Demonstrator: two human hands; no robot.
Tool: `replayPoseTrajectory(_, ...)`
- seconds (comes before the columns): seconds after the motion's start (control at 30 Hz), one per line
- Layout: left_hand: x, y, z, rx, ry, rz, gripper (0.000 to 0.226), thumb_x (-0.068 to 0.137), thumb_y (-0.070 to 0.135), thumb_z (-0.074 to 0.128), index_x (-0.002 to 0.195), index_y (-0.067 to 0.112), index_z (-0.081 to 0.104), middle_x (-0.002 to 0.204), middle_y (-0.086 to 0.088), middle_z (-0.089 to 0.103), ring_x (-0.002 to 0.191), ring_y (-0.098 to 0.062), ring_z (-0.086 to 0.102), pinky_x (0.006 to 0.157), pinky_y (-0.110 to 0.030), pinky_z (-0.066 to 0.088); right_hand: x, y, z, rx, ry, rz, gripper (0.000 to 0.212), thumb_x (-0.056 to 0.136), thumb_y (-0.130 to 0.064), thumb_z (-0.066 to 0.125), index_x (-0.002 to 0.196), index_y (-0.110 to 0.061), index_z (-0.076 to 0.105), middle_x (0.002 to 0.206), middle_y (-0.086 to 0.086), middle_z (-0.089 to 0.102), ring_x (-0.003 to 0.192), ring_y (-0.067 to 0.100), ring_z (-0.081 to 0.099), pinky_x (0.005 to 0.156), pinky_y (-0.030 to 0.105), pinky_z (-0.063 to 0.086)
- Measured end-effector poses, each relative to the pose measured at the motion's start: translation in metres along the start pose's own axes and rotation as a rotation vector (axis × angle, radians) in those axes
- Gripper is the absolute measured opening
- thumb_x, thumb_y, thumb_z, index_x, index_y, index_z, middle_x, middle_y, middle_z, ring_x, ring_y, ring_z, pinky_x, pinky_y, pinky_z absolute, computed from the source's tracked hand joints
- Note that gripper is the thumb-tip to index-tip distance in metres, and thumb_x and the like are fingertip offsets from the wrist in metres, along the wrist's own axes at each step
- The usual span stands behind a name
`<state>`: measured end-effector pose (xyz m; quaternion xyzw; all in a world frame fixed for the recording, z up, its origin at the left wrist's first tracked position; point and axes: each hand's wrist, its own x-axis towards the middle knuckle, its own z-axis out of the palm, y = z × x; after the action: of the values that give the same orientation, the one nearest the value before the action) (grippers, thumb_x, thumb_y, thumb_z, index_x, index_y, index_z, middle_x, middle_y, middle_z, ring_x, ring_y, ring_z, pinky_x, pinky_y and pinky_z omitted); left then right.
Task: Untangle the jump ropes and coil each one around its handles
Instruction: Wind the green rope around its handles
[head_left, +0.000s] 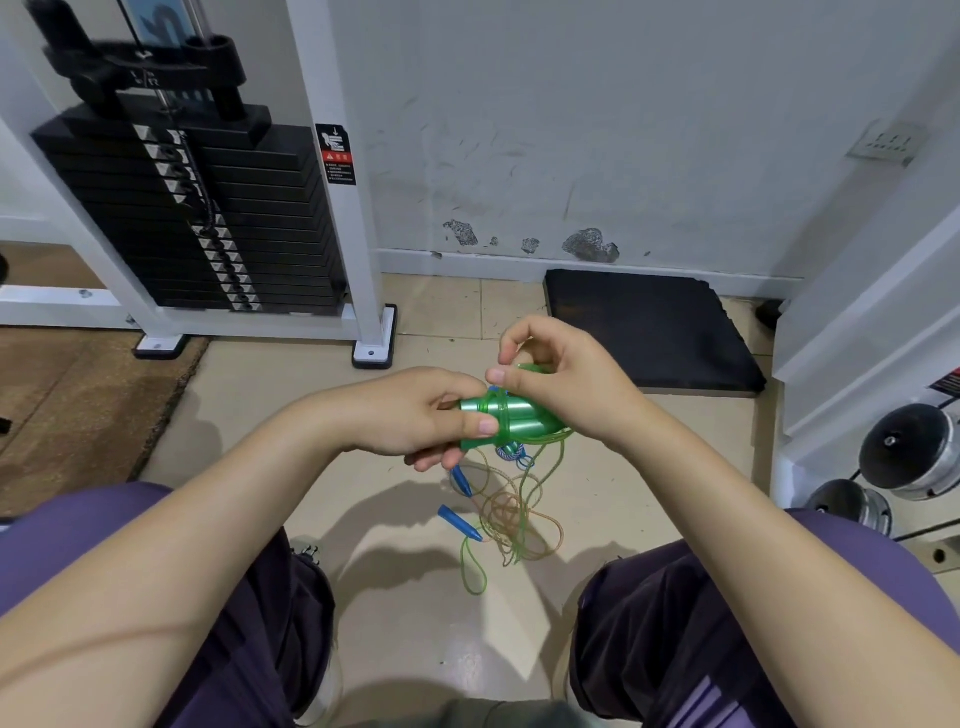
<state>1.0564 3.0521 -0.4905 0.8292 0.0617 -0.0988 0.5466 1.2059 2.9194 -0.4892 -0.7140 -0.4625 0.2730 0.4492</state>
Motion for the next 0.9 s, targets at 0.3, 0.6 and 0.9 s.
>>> replayPoseTrajectory(0.3, -0.002, 0.000, -0.008, -0.087, 0.132, 0.050, 0.019, 0.103, 0.021, 0.049, 0.088, 0.010, 0.052, 0.072, -0.012, 0.061, 0.049, -0.017, 0.051, 0.051, -0.028, 0.043, -0.004, -0.011, -0.006, 0.200, 0.042, 0.084, 0.026, 0.086, -0.030, 0.072, 0.087, -0.004, 0.071, 0.072, 0.006, 0.062, 0.061, 0.013, 0.056, 0.053, 0.021, 0.044)
replayPoseTrajectory(0.6, 0.003, 0.002, -0.010, -0.390, 0.316, 0.148, 0.027, 0.094, 0.037, 0.045, 0.094, 0.011, 0.053, 0.069, -0.008, 0.058, 0.045, -0.014, 0.047, 0.045, -0.021, 0.038, -0.004, -0.010, -0.006, 0.508, -0.116, 0.150, 0.025, 0.087, -0.012, 0.068, 0.112, -0.015, 0.068, 0.077, 0.001, 0.058, 0.052, 0.011, 0.038, 0.050, 0.019, 0.031)
replayPoseTrajectory(0.9, 0.002, 0.001, -0.022, -0.311, 0.522, 0.055, 0.031, 0.105, 0.031, 0.042, 0.090, 0.006, 0.053, 0.065, -0.008, 0.060, 0.042, -0.016, 0.044, 0.042, -0.024, 0.036, -0.007, -0.008, 0.011, 0.080, 0.028, 0.118, 0.018, 0.099, -0.022, 0.055, 0.090, -0.007, 0.058, 0.049, -0.006, 0.037, 0.037, 0.005, 0.033, 0.041, 0.016, 0.033)
